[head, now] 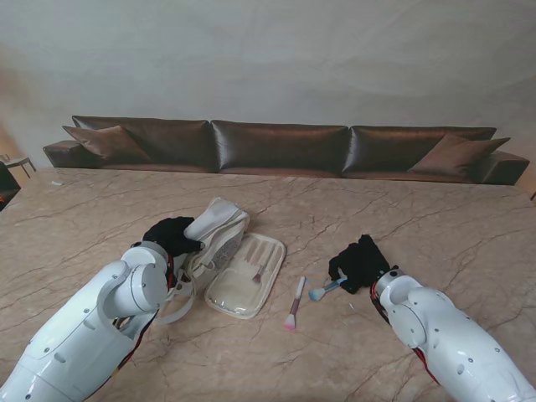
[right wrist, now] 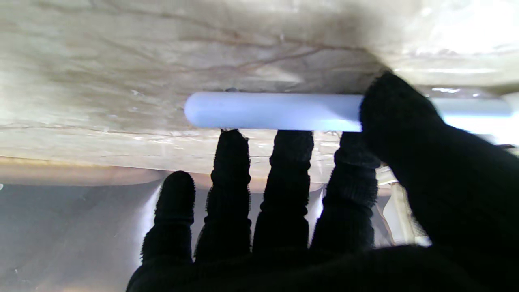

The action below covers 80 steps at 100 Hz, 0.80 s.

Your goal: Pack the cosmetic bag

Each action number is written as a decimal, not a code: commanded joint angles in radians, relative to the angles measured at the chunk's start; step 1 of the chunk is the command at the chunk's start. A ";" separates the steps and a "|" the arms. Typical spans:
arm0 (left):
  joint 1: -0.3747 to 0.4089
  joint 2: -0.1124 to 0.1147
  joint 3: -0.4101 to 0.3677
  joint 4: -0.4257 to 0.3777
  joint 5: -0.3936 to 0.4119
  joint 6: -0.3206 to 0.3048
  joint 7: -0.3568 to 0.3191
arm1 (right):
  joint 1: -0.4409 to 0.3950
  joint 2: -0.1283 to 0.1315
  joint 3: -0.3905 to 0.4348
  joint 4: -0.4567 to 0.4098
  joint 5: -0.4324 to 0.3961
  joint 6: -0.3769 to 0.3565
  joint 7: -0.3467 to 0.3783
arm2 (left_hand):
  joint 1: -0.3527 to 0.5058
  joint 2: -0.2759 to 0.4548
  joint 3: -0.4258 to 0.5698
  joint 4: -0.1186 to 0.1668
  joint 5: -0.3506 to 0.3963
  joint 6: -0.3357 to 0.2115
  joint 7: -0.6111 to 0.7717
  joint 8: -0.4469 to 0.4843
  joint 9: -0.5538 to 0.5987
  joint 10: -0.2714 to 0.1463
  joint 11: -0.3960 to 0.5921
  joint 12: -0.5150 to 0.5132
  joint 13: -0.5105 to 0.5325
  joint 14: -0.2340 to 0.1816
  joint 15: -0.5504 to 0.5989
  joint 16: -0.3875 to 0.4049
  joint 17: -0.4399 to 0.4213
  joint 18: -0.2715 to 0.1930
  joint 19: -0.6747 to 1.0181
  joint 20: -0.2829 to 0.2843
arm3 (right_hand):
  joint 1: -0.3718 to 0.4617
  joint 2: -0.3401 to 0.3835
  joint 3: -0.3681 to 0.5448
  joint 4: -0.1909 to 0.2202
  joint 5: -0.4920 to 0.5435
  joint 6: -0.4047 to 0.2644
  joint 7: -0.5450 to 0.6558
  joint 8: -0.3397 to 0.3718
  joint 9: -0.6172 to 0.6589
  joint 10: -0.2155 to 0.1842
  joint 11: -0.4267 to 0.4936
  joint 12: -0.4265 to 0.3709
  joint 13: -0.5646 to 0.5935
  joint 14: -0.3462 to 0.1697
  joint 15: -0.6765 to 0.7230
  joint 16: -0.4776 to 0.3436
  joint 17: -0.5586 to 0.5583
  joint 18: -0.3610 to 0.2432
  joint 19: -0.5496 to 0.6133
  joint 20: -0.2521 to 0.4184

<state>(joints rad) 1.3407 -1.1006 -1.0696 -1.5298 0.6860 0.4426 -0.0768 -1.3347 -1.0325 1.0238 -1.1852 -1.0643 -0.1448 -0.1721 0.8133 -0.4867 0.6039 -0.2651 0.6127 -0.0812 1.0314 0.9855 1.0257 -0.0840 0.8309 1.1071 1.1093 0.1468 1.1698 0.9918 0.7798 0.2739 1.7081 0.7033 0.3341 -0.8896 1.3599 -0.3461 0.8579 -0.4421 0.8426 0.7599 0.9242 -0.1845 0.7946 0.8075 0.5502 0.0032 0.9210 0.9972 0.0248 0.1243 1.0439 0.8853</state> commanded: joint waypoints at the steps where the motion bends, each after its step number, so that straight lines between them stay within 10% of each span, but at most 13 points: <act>1: 0.002 -0.007 0.004 -0.004 -0.004 0.003 -0.002 | -0.011 -0.001 0.010 -0.018 -0.005 -0.004 0.002 | 0.118 0.113 0.076 0.005 0.019 -0.164 0.107 0.012 0.029 -0.116 0.075 0.018 0.019 -0.015 0.022 -0.002 -0.003 -0.001 0.064 0.008 | 0.030 0.110 0.026 0.082 0.093 -0.101 0.093 0.048 -0.018 -0.017 0.021 0.012 -0.014 -0.020 0.010 0.008 -0.017 -0.010 0.004 0.007; 41: -0.003 -0.003 0.006 -0.003 0.005 -0.013 -0.016 | -0.006 -0.024 0.045 -0.068 0.088 -0.052 0.013 | 0.118 0.114 0.076 0.005 0.020 -0.168 0.108 0.013 0.029 -0.116 0.074 0.018 0.019 -0.015 0.021 -0.003 -0.003 0.000 0.064 0.008 | 0.015 0.125 0.020 0.078 0.084 -0.091 0.078 0.053 -0.020 -0.016 0.017 0.011 -0.015 -0.022 0.004 0.005 -0.017 -0.010 0.002 0.007; 80: -0.017 0.005 0.000 0.004 0.008 -0.049 -0.052 | 0.174 -0.086 -0.148 0.074 0.306 -0.139 -0.031 | 0.119 0.122 0.073 0.003 0.027 -0.169 0.116 0.030 0.028 -0.122 0.079 0.023 0.012 -0.015 0.018 -0.004 -0.011 0.000 0.057 0.007 | 0.017 0.131 0.014 0.070 0.080 -0.074 0.072 0.047 -0.026 -0.011 0.007 0.011 -0.034 -0.021 -0.009 0.002 -0.023 -0.015 -0.012 0.002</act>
<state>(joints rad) 1.3208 -1.0931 -1.0654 -1.5197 0.6986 0.4025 -0.1213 -1.1803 -1.0873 0.8869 -1.1067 -0.7497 -0.2736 -0.1946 0.8133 -0.4866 0.6040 -0.2651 0.6127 -0.0813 1.0317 0.9860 1.0257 -0.0842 0.8322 1.1072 1.1093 0.1468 1.1698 0.9903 0.7756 0.2739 1.7081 0.7033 0.3341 -0.8778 1.3599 -0.3460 0.8610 -0.4421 0.8200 0.7591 0.9215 -0.1848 0.7946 0.8076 0.5285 0.0032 0.9194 0.9972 0.0166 0.1199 1.0349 0.8853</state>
